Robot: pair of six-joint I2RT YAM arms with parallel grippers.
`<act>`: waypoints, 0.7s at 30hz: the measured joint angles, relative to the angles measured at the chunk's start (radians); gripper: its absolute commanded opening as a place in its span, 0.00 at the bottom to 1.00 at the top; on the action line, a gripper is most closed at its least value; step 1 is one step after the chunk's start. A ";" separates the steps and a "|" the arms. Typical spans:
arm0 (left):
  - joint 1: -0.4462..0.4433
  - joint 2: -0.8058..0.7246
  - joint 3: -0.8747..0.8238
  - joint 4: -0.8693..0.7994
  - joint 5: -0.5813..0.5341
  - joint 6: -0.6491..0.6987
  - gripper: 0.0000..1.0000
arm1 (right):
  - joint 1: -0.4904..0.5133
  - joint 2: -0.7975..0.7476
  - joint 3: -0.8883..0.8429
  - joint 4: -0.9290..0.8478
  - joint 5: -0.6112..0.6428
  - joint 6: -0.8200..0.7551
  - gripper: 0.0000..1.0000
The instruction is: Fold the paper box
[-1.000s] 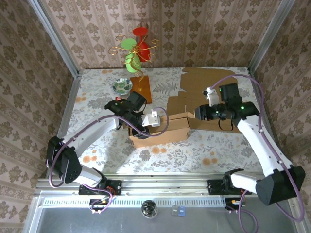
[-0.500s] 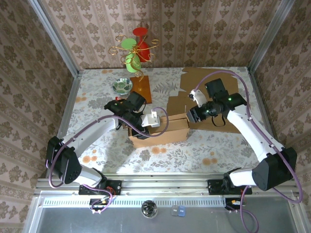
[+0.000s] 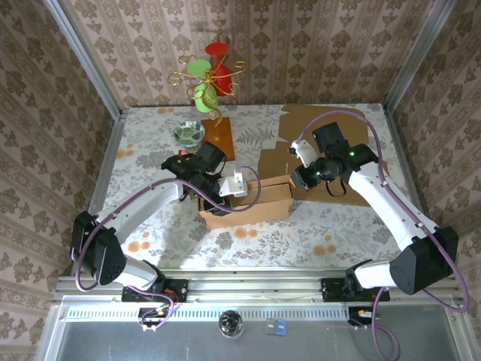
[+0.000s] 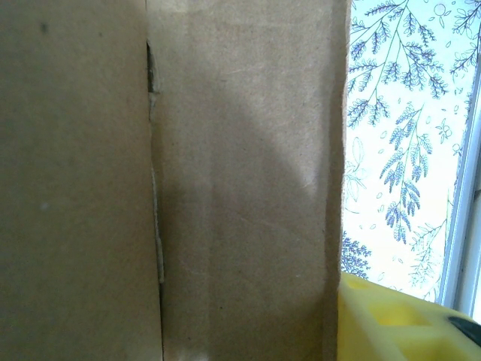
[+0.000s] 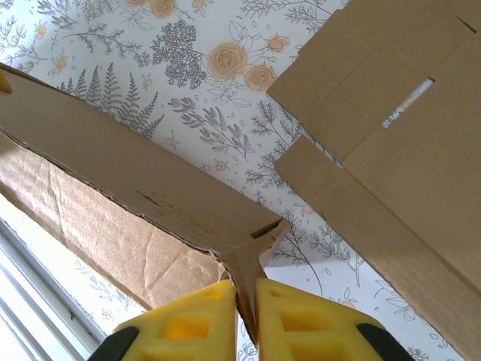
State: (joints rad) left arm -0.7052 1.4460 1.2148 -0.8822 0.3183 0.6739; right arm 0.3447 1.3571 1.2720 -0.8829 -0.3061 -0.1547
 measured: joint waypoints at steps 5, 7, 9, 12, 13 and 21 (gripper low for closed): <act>0.000 0.000 0.000 0.000 0.000 0.000 0.49 | 0.014 0.000 0.001 0.001 0.027 0.002 0.09; 0.000 0.000 0.000 0.000 0.000 0.000 0.48 | 0.022 0.000 0.003 0.002 0.040 0.006 0.07; 0.000 0.000 0.000 0.000 0.000 0.000 0.48 | 0.031 0.000 0.003 0.004 0.058 0.016 0.03; 0.000 0.000 0.000 0.001 0.000 0.000 0.48 | 0.047 0.000 0.003 0.013 0.087 0.032 0.00; 0.000 0.000 0.000 0.002 -0.001 -0.001 0.48 | 0.053 -0.001 0.003 0.017 0.098 0.039 0.00; 0.003 0.000 0.000 0.008 -0.001 -0.027 0.44 | 0.088 -0.033 -0.022 0.034 0.151 0.185 0.00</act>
State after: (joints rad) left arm -0.7017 1.4460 1.2148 -0.8742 0.3172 0.6472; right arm 0.4328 1.3239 1.2499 -0.8486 -0.1547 0.0299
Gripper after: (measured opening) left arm 0.472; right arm 0.066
